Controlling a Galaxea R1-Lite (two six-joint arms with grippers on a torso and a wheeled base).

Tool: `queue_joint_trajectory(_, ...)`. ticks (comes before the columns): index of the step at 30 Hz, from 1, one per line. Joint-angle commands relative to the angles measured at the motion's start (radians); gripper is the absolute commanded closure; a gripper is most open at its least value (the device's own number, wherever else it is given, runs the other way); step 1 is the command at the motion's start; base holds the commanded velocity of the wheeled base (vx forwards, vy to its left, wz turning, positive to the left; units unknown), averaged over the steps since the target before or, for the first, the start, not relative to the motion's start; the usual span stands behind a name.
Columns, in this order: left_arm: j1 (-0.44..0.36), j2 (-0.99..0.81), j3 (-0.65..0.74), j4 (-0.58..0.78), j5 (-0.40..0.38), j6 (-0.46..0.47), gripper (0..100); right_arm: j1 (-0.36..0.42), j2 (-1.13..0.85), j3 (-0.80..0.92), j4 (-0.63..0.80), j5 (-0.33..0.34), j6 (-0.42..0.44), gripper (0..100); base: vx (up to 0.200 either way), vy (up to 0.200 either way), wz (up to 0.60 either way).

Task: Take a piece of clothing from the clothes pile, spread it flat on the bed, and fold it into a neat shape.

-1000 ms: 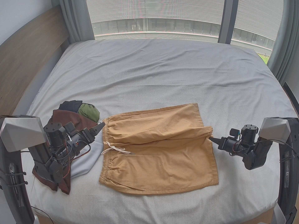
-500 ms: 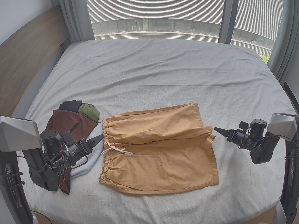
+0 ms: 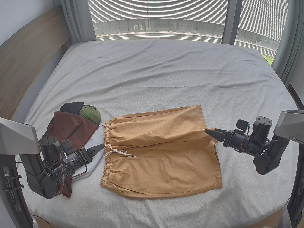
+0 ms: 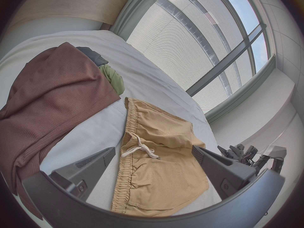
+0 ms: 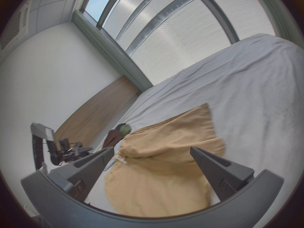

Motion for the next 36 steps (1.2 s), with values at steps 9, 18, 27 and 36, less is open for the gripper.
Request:
queue_joint_trajectory(9,-0.002,0.033,0.075,0.000,-0.005,0.040,0,0.220,-0.165,0.206,-0.006,-0.001,-0.016,0,0.000,0.000,0.00)
queue_joint_trajectory(18,0.000,0.105,0.112,0.000,-0.028,0.148,0,0.220,-0.101,0.250,-0.017,-0.003,-0.113,0,0.000,0.000,0.00)
queue_joint_trajectory(27,-0.008,0.186,0.100,0.000,-0.028,0.148,0,0.217,-0.081,0.250,-0.021,-0.037,-0.119,0,0.000,0.000,0.00)
queue_joint_trajectory(36,-0.025,0.223,0.101,0.002,-0.030,0.126,0,0.220,-0.072,0.250,-0.043,-0.040,-0.119,0,0.000,0.000,0.00)
